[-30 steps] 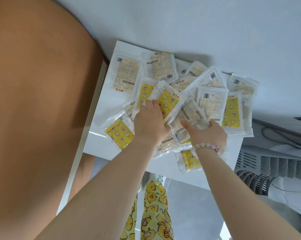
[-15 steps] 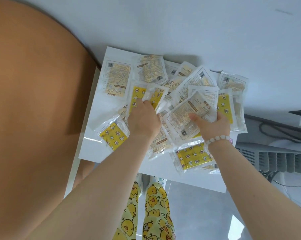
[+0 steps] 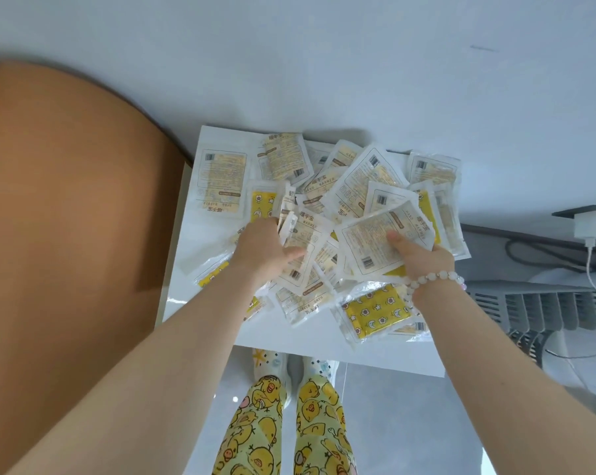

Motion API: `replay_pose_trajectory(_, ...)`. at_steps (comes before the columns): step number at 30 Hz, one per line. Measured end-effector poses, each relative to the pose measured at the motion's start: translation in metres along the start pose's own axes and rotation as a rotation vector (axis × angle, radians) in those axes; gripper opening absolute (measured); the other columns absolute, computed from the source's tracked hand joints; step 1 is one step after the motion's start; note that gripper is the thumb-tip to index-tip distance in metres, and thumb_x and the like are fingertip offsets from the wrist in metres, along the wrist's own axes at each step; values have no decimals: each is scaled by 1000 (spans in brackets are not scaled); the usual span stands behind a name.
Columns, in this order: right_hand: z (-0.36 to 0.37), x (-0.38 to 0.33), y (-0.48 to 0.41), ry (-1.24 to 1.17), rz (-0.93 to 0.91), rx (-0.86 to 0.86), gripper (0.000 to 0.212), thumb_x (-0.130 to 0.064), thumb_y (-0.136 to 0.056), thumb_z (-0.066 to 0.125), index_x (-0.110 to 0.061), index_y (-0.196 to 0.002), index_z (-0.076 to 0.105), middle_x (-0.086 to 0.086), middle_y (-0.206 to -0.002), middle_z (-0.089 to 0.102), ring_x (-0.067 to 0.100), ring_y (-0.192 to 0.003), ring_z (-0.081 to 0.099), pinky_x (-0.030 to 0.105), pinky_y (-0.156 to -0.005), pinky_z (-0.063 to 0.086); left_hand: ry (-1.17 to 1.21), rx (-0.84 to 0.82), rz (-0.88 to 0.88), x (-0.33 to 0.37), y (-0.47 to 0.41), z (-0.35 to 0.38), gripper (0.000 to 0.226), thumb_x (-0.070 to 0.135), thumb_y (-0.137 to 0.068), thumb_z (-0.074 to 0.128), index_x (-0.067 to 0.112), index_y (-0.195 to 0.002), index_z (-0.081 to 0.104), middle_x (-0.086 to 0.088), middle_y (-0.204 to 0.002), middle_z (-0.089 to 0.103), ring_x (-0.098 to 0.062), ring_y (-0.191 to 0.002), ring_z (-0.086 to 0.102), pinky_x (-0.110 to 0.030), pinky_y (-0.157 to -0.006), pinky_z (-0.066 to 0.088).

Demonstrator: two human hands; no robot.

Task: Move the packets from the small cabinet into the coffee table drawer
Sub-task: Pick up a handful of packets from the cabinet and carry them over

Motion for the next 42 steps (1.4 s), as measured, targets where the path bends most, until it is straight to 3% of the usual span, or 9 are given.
replay_pose_trajectory(6,-17,-10,27,-76,15,-17,63,-38,-77,75,-10,-129,53,3,-121,59,27,-115,54,36,-98,41,19,1,43,13,17,2,18,21,-90,62,7,-102,62,-6,-100,66,-20,-87,59,-26,-69,43)
replay_pose_trajectory(10,-39,-24,52,-135,-1,-13,54,-33,-76,77,-12,-121,58,5,-114,64,27,-106,60,38,-95,47,49,-11,82,41,41,-15,20,21,-89,63,9,-104,57,-5,-94,64,-19,-80,58,-22,-56,38)
replay_pose_trajectory(16,-103,-47,107,-240,-17,-109,40,-24,-77,77,-4,-107,61,12,-103,68,32,-100,63,44,-95,49,171,-43,174,109,103,-70,15,11,-84,60,8,-98,65,-11,-91,70,-14,-61,54,-22,-51,41)
replay_pose_trajectory(20,-163,-40,136,-379,6,-66,63,-28,-65,85,0,-116,60,15,-103,69,33,-98,65,49,-96,49,311,-10,211,163,143,-108,9,16,-84,66,23,-90,65,2,-88,68,-12,-75,61,-19,-57,48)
replay_pose_trajectory(25,-225,-32,124,-619,-60,4,113,-48,-17,93,-5,-116,60,14,-111,68,32,-100,66,48,-94,51,571,-79,224,221,187,-123,9,16,-79,74,18,-87,70,-3,-93,72,-23,-89,68,-38,-86,54)
replay_pose_trajectory(28,-249,-63,177,-682,-116,74,68,-33,-63,85,-1,-117,58,18,-120,62,33,-108,61,47,-99,47,591,-137,300,250,207,-123,11,16,-78,74,18,-87,69,-2,-92,71,-20,-86,67,-31,-74,53)
replay_pose_trajectory(32,-264,-64,225,-809,-152,132,44,-17,-75,78,-1,-110,58,17,-106,67,34,-96,67,42,-76,57,551,-253,393,280,233,-122,15,14,-80,73,15,-95,68,-1,-91,70,-16,-83,67,-23,-63,49)
replay_pose_trajectory(36,-278,-39,244,-881,-154,197,51,-21,-74,81,-1,-115,59,17,-108,68,33,-94,68,42,-80,57,476,-374,493,301,255,-107,17,12,-80,73,12,-96,69,-6,-96,72,-22,-89,68,-31,-77,54)
replay_pose_trajectory(42,-299,33,271,-922,-102,302,66,-34,-61,85,-8,-115,58,14,-100,71,32,-87,71,47,-83,57,298,-563,590,317,297,-55,11,8,-81,71,12,-90,68,-7,-93,71,-22,-84,68,-30,-74,55)
Point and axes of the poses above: each hand's wrist, its own y-axis away from the middle knuckle, its own z-axis out of the palm, x = y × z, the point moved 4 cm from there along -y, towards the middle knuckle
